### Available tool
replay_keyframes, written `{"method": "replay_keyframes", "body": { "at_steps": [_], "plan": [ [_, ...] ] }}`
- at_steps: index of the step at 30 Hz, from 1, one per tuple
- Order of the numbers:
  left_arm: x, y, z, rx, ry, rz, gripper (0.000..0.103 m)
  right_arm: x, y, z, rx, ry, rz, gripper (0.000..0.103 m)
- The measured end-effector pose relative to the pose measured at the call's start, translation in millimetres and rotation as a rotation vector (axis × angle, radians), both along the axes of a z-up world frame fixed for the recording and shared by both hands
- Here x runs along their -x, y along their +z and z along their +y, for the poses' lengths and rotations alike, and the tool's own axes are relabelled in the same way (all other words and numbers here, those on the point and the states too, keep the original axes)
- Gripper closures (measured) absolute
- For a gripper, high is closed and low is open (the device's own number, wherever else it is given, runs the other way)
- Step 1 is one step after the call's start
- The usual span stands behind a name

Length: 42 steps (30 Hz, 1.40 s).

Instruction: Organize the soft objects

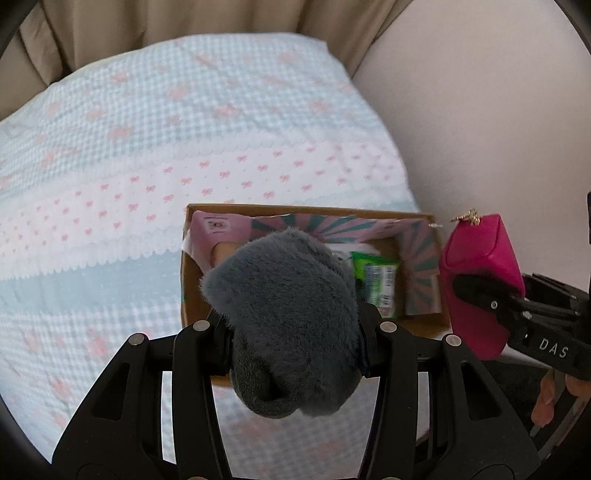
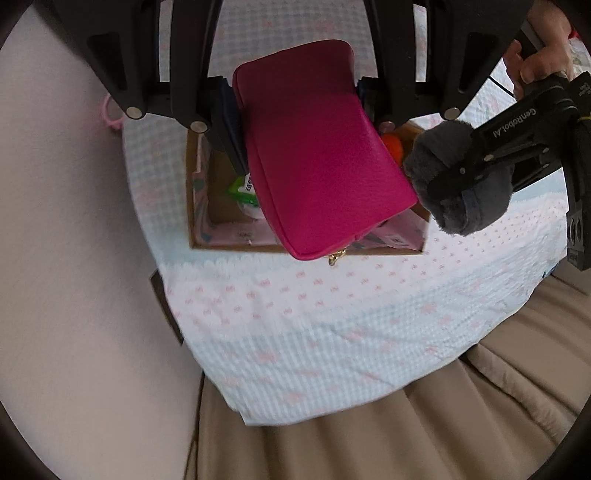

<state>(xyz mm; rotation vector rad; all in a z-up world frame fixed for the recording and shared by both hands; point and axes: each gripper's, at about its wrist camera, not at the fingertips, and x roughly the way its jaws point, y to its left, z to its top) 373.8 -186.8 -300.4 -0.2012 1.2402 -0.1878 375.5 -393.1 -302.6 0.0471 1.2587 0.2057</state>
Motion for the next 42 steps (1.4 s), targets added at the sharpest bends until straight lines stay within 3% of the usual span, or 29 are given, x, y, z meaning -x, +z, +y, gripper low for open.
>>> {"method": "replay_keyframes", "body": {
  "at_steps": [5,12,13,14,15,16,17,18,19,21,24,30,34,42],
  "plan": [
    [-27.5,-33.2,-2.0,-0.064,-0.006,0.052,0.06,-15.3,-43.2,-4.7,-0.058,-0.032,0.075,0.059],
    [-52.3,-66.5,-6.9,-0.136,-0.029,0.097,0.058,-13.5,-81.1,8.2,-0.022,0.015,0.102,0.058],
    [-54.1,-68.1,-8.1,-0.146,-0.029,0.102,0.05,-11.8,-85.8,10.7,-0.015,0.029,0.103,0.058],
    [-55.6,-69.0,-8.4,-0.151,-0.028,0.105,0.031,-10.8,-88.6,13.2,-0.007,0.039,0.101,0.058],
    [-56.2,-68.3,-9.4,-0.154,-0.025,0.106,0.018,-8.8,-91.4,15.9,0.004,0.051,0.095,0.057],
    [-57.3,-67.6,-10.2,-0.156,-0.023,0.1,0.001,-7.9,-93.9,18.4,0.01,0.062,0.09,0.054],
    [-57.8,-65.3,-10.8,-0.151,-0.024,0.086,0.0,-6.0,-96.0,21.4,0.011,0.078,0.087,0.051],
    [-58.5,-64.4,-11.4,-0.147,-0.026,0.081,0.0,-3.6,-97.3,24.3,0.009,0.095,0.082,0.04],
    [-59.6,-62.4,-11.5,-0.145,-0.028,0.078,0.0,-1.9,-97.9,27.0,0.007,0.108,0.076,0.021],
    [-60.6,-58.5,-10.8,-0.153,-0.032,0.08,0.0,2.0,-97.2,32.0,0.004,0.136,0.06,0.0],
    [-57.7,-52.9,-7.7,-0.145,-0.03,0.072,0.0,8.3,-93.4,35.6,0.032,0.142,0.044,0.0],
    [-42.2,-29.8,-2.7,-0.122,-0.032,0.035,0.0,18.0,-70.1,32.1,0.017,0.09,-0.016,0.0],
    [-21.9,2.6,1.7,-0.136,-0.042,-0.019,0.0,31.5,-47.8,35.5,0.011,0.064,-0.057,0.0],
    [45.0,100.4,32.8,-0.115,-0.069,-0.167,0.0,90.3,26.7,51.9,0.021,-0.009,-0.183,0.0]
  ]
}}
